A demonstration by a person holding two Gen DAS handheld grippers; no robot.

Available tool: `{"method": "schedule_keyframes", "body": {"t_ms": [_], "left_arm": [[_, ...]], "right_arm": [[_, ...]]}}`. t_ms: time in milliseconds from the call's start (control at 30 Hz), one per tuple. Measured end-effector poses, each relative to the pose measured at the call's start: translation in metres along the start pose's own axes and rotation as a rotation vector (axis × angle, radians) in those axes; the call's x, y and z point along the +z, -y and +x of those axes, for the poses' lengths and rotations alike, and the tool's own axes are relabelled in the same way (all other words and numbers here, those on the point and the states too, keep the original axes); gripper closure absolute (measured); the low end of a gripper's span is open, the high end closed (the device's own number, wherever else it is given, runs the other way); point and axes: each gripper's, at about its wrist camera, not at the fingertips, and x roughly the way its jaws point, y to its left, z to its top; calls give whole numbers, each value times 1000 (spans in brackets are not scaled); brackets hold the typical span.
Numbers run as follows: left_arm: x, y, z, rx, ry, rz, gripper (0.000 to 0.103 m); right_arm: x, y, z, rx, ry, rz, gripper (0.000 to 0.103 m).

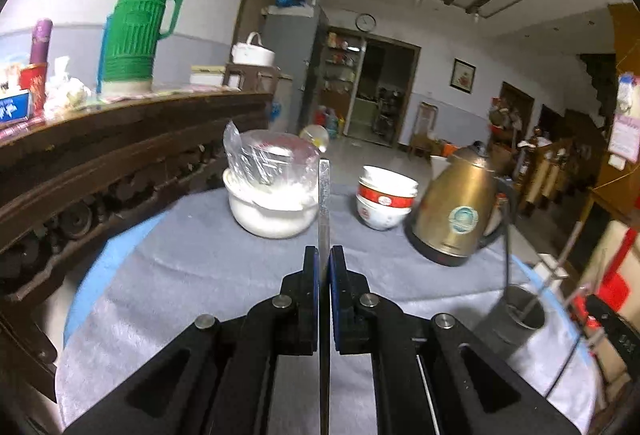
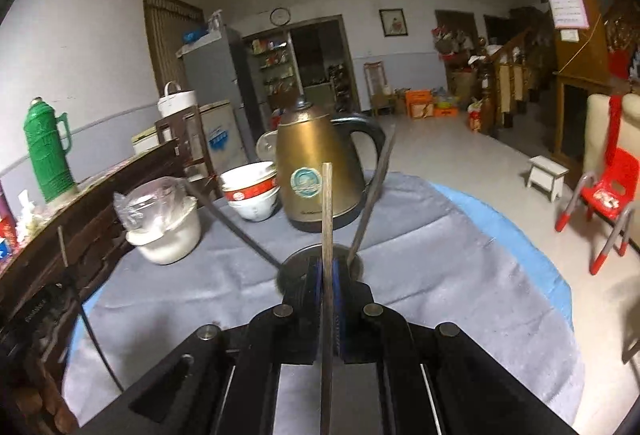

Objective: Organize utensils
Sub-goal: 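Lift the chopstick with the right tool and carry it over the grey holder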

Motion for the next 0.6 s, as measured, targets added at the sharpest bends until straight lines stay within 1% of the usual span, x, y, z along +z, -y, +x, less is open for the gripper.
{"method": "schedule_keyframes", "body": {"t_ms": [100,200,333,600], "left_arm": [[-2,1,3,21,-1,27,98],[-7,-2,-4,31,24,36,97],[-7,-12,-26,8,40,31,97],[-17,-41,-80,-41,33,-17,95]], "right_arm": [[-4,3,-1,-14,14,-17,97],[-5,3,-6,-10,23,-32,97],[-9,-3,-32,12,47,-74,97],[-24,-1,-85,47,55,-68,97]]}}
